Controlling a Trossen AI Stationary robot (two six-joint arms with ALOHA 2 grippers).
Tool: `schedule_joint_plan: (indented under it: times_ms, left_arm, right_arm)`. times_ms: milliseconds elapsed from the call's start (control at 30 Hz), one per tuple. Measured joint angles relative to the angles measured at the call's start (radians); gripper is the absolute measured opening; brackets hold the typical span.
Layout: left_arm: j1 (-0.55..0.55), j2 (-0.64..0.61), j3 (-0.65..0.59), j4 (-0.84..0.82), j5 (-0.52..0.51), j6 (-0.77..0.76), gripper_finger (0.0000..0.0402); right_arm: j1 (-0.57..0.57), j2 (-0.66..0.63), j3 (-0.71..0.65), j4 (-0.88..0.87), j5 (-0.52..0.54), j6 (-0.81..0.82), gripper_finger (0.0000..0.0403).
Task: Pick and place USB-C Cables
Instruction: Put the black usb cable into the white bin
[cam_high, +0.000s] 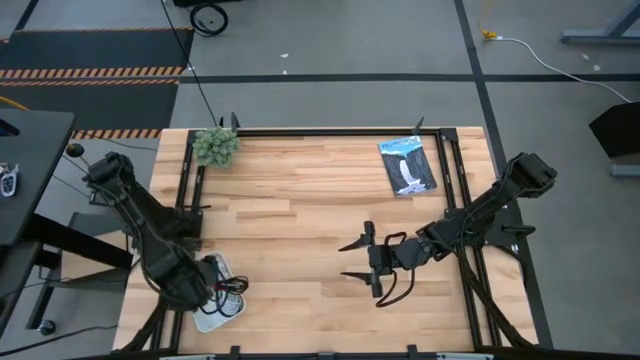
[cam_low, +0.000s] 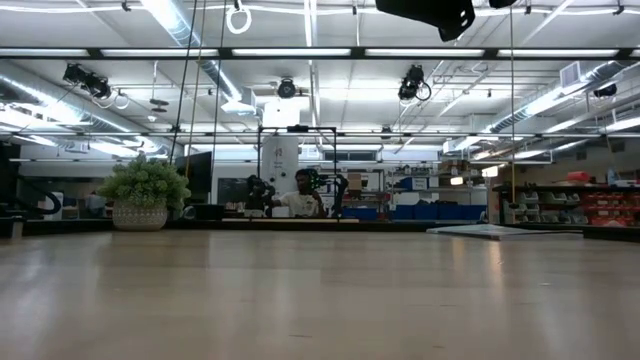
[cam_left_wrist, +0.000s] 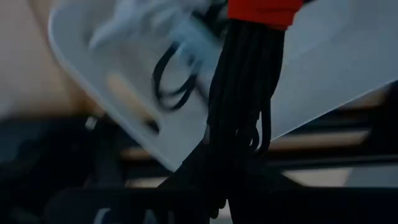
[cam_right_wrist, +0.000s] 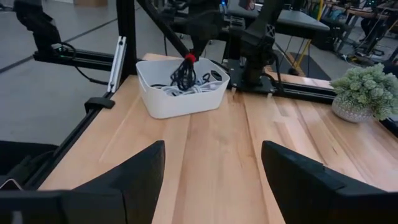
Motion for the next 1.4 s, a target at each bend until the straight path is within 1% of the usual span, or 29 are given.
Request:
schedule_joint_plan:
  times_ms: [100,267,367,467,567,667,800,1067,1200,1300,1400]
  left_arm:
    - [-0.005,0.028,-0.001,-0.039,0.03,0.014,0.0032]
    - [-0.013,0.034,0.0,-0.046,0.067,0.026,0.0028]
    - [-0.012,0.034,0.0,-0.072,0.069,0.029,0.0029]
    - [-0.013,0.034,0.006,-0.118,0.063,0.076,0.003]
    - [-0.013,0.035,0.045,-0.205,0.029,0.13,0.0027]
    - [-0.003,0.052,0.12,-0.297,-0.036,0.192,0.0027]
    - [-0.001,0.064,0.191,-0.289,-0.121,0.359,0.0032]
    - [0.002,0.149,0.202,-0.29,-0.146,0.553,0.003]
    - [0.002,0.183,0.202,-0.29,-0.152,0.561,0.0033]
    - [0.002,0.188,0.202,-0.291,-0.133,0.556,0.0028]
    - [0.003,0.189,0.202,-0.291,-0.122,0.51,0.0025]
  right_arm:
    - [-0.005,0.0,0.0,-0.001,0.0,0.003,0.0272]
    - [-0.007,0.0,0.0,0.0,0.0,0.004,0.0272]
    - [-0.008,0.0,0.0,0.001,0.0,0.004,0.0272]
    - [-0.008,0.0,0.0,0.003,0.0,0.004,0.0272]
    - [-0.009,0.0,0.0,0.003,0.0,0.004,0.0272]
    - [-0.01,0.0,0.0,0.004,0.0,0.004,0.0272]
    - [-0.011,0.0,0.0,0.006,0.0,0.004,0.0272]
    - [-0.011,0.0,0.0,0.006,0.0,0.005,0.0272]
    - [-0.011,0.0,0.0,0.006,0.0,0.005,0.0272]
    - [-0.011,0.0,0.0,0.006,-0.001,0.005,0.0272]
    - [-0.011,0.0,0.0,0.006,-0.001,0.005,0.0272]
